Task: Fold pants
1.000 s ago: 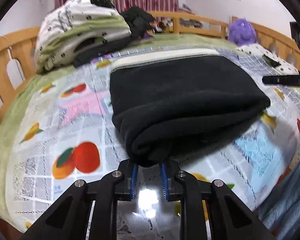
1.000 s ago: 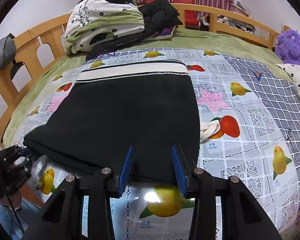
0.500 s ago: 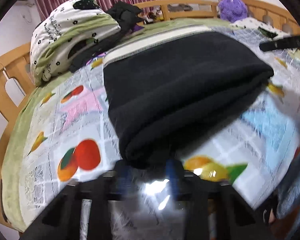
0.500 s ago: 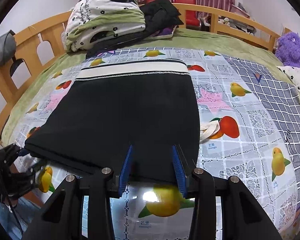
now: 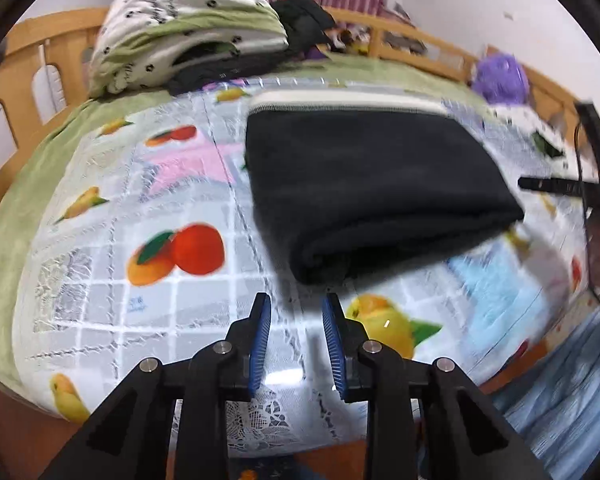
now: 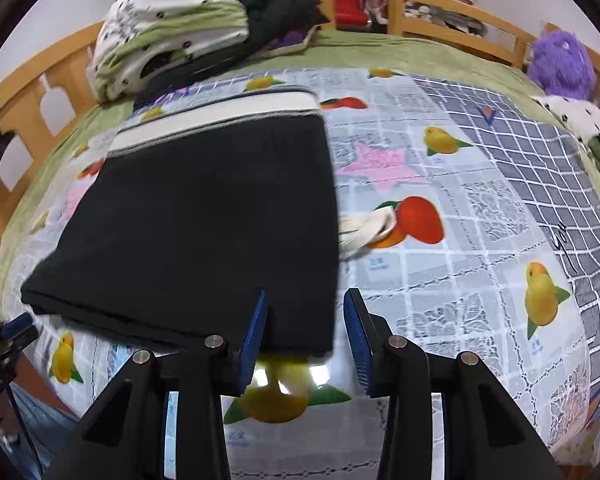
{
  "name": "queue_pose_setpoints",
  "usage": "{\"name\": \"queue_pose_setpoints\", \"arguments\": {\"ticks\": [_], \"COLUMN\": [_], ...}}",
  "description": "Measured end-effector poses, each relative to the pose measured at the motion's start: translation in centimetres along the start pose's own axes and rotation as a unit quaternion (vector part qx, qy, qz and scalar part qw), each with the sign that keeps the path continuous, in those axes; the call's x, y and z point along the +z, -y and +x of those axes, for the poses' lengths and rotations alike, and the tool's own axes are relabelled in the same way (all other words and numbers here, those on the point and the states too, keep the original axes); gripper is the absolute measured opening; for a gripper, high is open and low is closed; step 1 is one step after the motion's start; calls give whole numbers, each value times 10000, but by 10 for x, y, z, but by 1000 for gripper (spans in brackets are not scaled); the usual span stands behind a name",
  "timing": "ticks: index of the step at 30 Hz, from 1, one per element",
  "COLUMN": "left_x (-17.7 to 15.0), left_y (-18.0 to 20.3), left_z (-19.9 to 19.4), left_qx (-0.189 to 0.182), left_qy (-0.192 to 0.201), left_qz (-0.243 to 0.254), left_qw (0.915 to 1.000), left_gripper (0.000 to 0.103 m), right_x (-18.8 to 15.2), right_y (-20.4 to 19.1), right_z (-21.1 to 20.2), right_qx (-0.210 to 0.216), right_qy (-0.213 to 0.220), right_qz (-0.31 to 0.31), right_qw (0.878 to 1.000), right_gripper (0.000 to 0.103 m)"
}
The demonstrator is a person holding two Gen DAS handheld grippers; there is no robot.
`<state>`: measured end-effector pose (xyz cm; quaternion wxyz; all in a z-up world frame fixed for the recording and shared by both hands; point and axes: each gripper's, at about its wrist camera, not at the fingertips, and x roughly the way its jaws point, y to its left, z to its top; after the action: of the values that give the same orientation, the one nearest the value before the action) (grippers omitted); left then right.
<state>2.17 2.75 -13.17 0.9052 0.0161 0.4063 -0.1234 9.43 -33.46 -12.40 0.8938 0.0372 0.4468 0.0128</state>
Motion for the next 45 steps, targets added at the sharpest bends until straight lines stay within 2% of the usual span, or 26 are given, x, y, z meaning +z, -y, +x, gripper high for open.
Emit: {"name": "queue_pose_setpoints", "arguments": {"ticks": [2,5,8,10,12,14,16,18,20,23,25,26,28,29,30,31,32,34,36,37,38,40,42,45], "left_x": [14,48,72,70,54,39,40,46,59,83,96,98,92,84,78,76,78,91,110,120,132,154,174,198], "left_y": [2,10,13,14,16,17,18,14,5,-3,-3,-2,4,7,8,8,8,-2,-14,-15,-15,-12,-6,5], "left_z": [-2,11,31,47,69,66,60,56,55,59,64,68,83,96,104,104,103,102,96,95,96,101,108,130], "left_qx": [-140,-160,-396,-419,-265,-254,-279,-453,-561,-493,-448,-455,-378,-298,-232,-233,-253,-468,-572,-526,-437,-363,-407,-68], "left_qy": [84,87,24,-135,-462,-205,-275,-387,-474,-443,-371,-365,-569,-844,-951,-862,-865,-1061,-819,-687,-607,-510,-314,-40], "left_qz": [-32,-81,-237,-299,-237,-185,-160,-268,-456,-562,-519,-500,-420,-382,-371,-360,-334,-587,-905,-880,-782,-629,-490,-125], "left_qw": [9999,9998,9989,9986,9983,9993,9991,9979,9963,9962,9970,9970,9968,9953,9945,9954,9954,9915,9909,9924,9941,9961,9975,9999], "left_gripper": [26,26,26,26,26,26,27,30,30,35,48,51,53,54,54,54,54,53,54,54,54,54,54,56], "right_x": [6,15,20,17,9,-3,-5,-5,-2,17,34,42,51,52,52,51,49,48,55,61,70,89,111,134], "right_y": [4,4,-4,-7,-7,-3,0,4,8,1,-11,-17,-28,-32,-34,-35,-35,-38,-35,-32,-30,-31,-32,-30], "right_z": [-9,-13,-2,12,34,54,51,47,37,13,7,8,18,28,44,59,66,62,54,48,43,42,53,73], "right_qx": [157,311,533,478,287,238,329,417,486,530,570,562,509,464,380,243,160,130,217,384,521,491,356,368], "right_qy": [232,522,531,406,57,-289,-266,-357,-274,305,546,642,654,621,440,147,105,293,365,519,695,892,974,978], "right_qz": [66,73,-4,-113,-201,-183,-207,-133,-91,-293,-505,-598,-769,-824,-824,-828,-829,-942,-813,-664,-590,-640,-666,-571], "right_qw": [9996,9981,9972,9980,9994,9991,9989,9984,9984,9977,9956,9946,9936,9936,9949,9962,9964,9950,9958,9957,9945,9927,9924,9929], "right_gripper": [40,40,40,40,40,40,40,40,40,40,41,41,41,41,42,43,47,47,44,44,44,44,44,44]}}
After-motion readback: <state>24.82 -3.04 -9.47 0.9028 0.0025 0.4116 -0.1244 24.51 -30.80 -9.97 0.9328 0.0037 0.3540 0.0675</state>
